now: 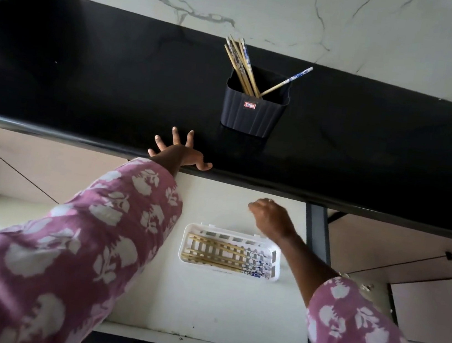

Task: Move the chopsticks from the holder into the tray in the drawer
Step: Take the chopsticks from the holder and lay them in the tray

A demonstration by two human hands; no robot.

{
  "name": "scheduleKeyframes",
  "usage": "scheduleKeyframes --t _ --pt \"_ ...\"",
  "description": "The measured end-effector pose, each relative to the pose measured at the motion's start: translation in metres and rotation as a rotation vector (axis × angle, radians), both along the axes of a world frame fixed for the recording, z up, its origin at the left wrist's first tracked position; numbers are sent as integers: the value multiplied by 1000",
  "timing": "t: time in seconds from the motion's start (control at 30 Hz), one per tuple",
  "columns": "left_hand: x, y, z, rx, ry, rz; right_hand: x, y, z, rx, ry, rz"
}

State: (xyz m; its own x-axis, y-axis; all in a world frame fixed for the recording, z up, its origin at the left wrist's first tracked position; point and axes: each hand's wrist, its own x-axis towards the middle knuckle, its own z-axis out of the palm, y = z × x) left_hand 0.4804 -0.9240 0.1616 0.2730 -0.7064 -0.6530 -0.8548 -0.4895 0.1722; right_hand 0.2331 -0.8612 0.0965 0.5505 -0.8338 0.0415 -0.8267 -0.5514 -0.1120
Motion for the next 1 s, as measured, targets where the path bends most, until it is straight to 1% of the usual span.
scheduleKeyframes --t 0.07,0.13,0.2,0.3,0.43,0.53,0.7,0.8,0.83,0.9,1.0 --pt "-6 -3 6 17 -22 2 -9 -18 17 -195 -120 -19" --pt "-12 -7 10 40 -50 -11 -14 -35 36 -333 -212 -43" --pt "-15 -11 11 62 -65 -16 -15 -54 53 -420 -283 -83" --pt "-15 -17 11 86 -65 -7 -13 -86 74 -467 -363 -184" --pt "-11 -21 9 112 -44 -21 -9 -130 102 -426 -465 -309" --pt "-2 -23 6 136 1 -56 -4 -163 119 -316 -540 -440" --pt "5 -28 6 175 40 -94 9 -214 137 -131 -763 -712" --pt "7 -32 9 200 53 -99 12 -245 138 -70 -862 -878" --pt "7 -33 9 207 52 -102 12 -253 139 -35 -922 -930" --pt "6 -34 9 214 49 -105 14 -265 140 46 -1066 -975" --pt "5 -36 8 217 46 -105 20 -277 138 122 -1191 -975"
